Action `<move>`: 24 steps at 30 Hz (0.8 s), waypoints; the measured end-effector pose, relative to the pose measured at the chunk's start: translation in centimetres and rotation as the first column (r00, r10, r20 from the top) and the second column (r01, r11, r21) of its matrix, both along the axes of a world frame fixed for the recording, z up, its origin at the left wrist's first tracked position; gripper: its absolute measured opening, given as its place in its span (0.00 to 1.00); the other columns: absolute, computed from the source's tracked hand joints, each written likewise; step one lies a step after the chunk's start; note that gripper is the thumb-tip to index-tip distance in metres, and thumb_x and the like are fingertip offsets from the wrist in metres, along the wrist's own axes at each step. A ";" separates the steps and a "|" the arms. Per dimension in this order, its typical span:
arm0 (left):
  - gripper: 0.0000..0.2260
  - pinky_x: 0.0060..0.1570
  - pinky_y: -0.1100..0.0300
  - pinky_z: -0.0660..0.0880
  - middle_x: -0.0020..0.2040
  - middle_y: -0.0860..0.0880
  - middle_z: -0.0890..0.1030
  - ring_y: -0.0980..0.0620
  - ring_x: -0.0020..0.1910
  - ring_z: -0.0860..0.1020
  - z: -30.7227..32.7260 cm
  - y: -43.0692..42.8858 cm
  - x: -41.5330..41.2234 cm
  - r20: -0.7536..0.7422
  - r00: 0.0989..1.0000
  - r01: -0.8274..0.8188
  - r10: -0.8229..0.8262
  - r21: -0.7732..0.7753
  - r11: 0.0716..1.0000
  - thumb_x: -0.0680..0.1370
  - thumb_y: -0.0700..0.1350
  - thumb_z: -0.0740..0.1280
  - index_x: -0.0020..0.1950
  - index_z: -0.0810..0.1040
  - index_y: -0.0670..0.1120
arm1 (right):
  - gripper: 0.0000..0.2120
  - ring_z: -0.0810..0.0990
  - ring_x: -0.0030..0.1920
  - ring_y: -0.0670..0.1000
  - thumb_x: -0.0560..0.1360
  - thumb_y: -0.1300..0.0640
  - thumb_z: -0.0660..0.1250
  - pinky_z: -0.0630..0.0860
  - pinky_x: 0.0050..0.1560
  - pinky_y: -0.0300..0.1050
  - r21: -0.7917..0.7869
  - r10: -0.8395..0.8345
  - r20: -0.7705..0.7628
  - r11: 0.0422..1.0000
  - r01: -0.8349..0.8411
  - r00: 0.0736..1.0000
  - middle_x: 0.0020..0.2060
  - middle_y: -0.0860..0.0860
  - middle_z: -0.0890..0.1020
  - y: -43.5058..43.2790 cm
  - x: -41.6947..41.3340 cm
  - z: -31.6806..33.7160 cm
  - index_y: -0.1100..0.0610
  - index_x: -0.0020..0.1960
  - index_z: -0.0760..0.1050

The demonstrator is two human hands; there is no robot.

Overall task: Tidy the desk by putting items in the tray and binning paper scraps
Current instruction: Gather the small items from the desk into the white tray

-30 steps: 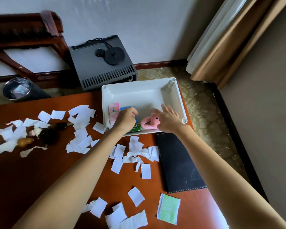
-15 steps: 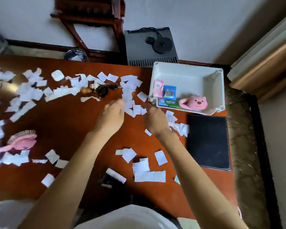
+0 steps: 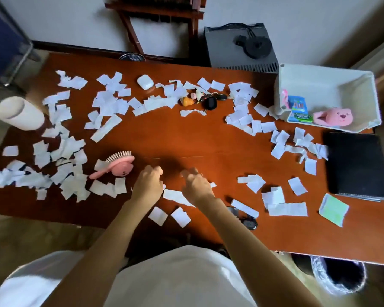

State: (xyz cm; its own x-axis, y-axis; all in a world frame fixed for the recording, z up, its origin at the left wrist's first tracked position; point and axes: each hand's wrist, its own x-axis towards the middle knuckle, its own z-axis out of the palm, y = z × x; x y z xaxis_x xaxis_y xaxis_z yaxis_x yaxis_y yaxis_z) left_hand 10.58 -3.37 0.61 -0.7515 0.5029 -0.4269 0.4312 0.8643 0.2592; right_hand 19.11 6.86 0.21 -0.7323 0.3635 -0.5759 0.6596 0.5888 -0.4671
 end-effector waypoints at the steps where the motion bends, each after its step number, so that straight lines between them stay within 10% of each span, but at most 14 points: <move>1: 0.16 0.60 0.55 0.70 0.65 0.42 0.71 0.44 0.65 0.69 -0.1 -0.8 -0.8 -0.051 0.999 -0.008 0.009 0.012 1.000 0.78 0.37 0.61 0.66 0.70 0.42 | 0.21 0.65 0.70 0.62 0.75 0.68 0.53 0.62 0.71 0.51 0.000 -0.014 0.008 1.000 0.014 1.000 0.69 0.60 0.66 -1.2 -0.7 -0.3 0.57 0.67 0.66; 6: 0.27 0.71 0.48 0.60 0.75 0.40 0.58 0.40 0.75 0.55 -1.1 -4.2 -5.9 -0.238 0.971 -0.053 0.030 -0.092 0.994 0.78 0.41 0.64 0.75 0.57 0.45 | 0.23 0.59 0.73 0.62 0.77 0.66 0.56 0.61 0.73 0.54 0.019 -0.046 0.034 0.999 0.046 0.998 0.72 0.58 0.61 -4.8 -3.9 -0.7 0.55 0.71 0.61; 10: 0.31 0.66 0.48 0.66 0.71 0.39 0.63 0.40 0.70 0.63 -1.9 -4.7 -7.9 -0.157 0.987 -0.036 0.018 -0.111 0.993 0.76 0.42 0.67 0.75 0.55 0.46 | 0.23 0.57 0.74 0.62 0.77 0.66 0.56 0.60 0.73 0.54 0.033 -0.073 0.034 0.997 0.072 0.997 0.73 0.58 0.61 -5.7 -5.4 -0.4 0.57 0.71 0.61; 24: 0.30 0.57 0.57 0.73 0.64 0.43 0.68 0.45 0.62 0.71 3.6 1.8 -1.5 -0.024 0.994 0.112 -0.111 0.323 0.940 0.71 0.47 0.72 0.70 0.64 0.49 | 0.21 0.62 0.73 0.62 0.76 0.68 0.56 0.68 0.69 0.54 0.211 -0.339 -0.101 0.912 0.353 0.936 0.72 0.60 0.65 -0.7 0.7 0.5 0.59 0.69 0.66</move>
State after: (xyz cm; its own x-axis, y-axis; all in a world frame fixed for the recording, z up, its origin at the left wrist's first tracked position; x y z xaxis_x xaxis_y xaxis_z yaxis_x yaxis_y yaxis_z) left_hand 9.10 -1.54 4.19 -0.6844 0.6938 -0.2239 0.5219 0.6807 0.5140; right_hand 19.79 6.18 0.67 -0.5687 0.7134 -0.4093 0.8151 0.4223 -0.3965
